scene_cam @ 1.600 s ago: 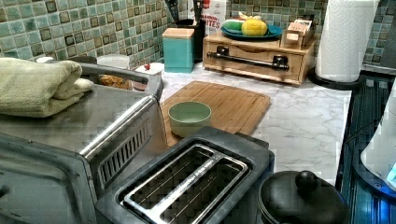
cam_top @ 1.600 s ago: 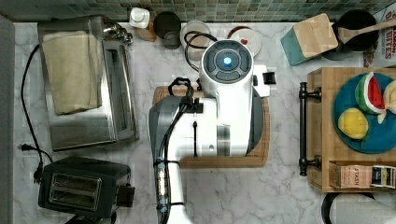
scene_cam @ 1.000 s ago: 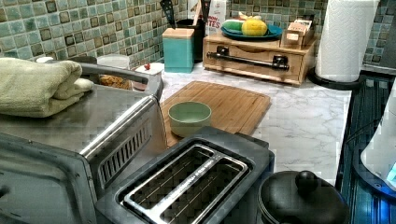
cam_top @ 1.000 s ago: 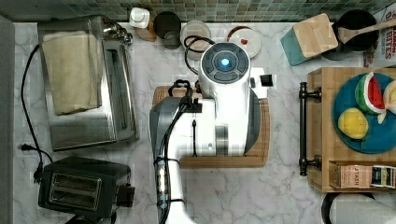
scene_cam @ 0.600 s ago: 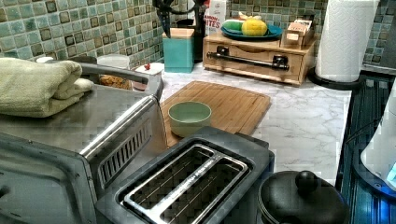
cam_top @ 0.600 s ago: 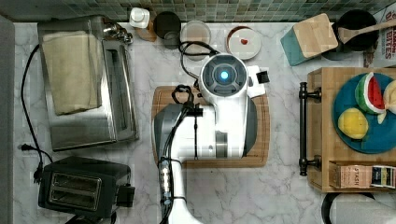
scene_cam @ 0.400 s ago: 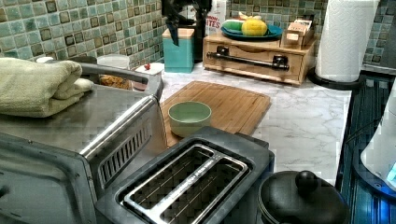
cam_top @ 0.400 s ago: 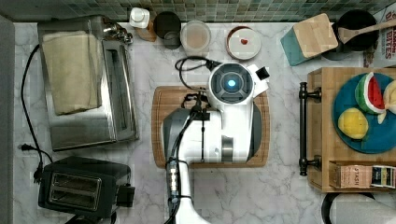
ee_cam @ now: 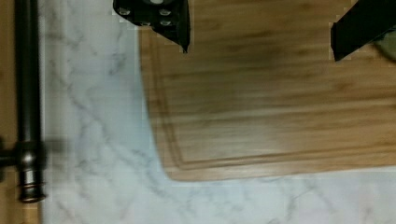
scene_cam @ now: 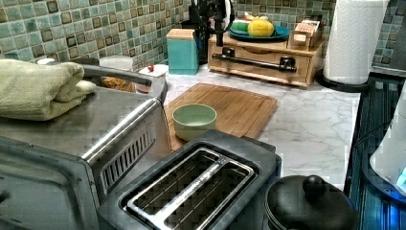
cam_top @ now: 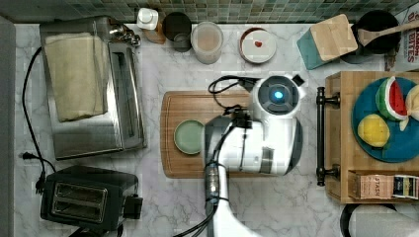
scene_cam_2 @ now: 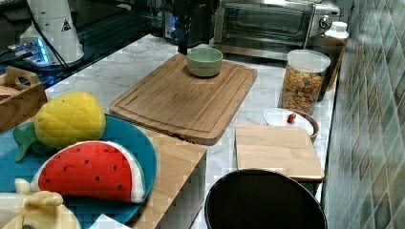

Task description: Open the drawer.

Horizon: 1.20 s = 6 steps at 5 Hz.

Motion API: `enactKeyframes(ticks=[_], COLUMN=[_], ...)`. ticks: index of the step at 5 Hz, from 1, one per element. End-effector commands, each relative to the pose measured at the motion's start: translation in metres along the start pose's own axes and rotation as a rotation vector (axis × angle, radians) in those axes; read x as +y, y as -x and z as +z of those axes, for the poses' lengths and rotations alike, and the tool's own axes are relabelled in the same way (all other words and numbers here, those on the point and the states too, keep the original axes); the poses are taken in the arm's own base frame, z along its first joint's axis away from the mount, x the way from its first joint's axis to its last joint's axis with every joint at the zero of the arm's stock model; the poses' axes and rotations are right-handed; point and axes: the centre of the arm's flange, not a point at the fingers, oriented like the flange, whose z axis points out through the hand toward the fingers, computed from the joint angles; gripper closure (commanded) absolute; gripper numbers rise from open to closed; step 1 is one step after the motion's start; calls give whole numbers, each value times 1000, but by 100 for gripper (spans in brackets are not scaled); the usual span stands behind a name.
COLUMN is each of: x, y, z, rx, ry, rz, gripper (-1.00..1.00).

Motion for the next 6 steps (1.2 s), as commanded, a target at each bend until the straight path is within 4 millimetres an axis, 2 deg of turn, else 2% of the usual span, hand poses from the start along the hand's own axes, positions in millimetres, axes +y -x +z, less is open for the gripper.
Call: enactKeyframes(ticks=[1, 3, 4, 6], x=[87, 110, 124, 179], y=[15, 13, 9, -1], z=[-10, 13, 19, 28], rx=[84, 112, 124, 111], ry=[116, 208, 234, 257], rz=[57, -2, -19, -27], gripper=[-100, -100, -100, -100])
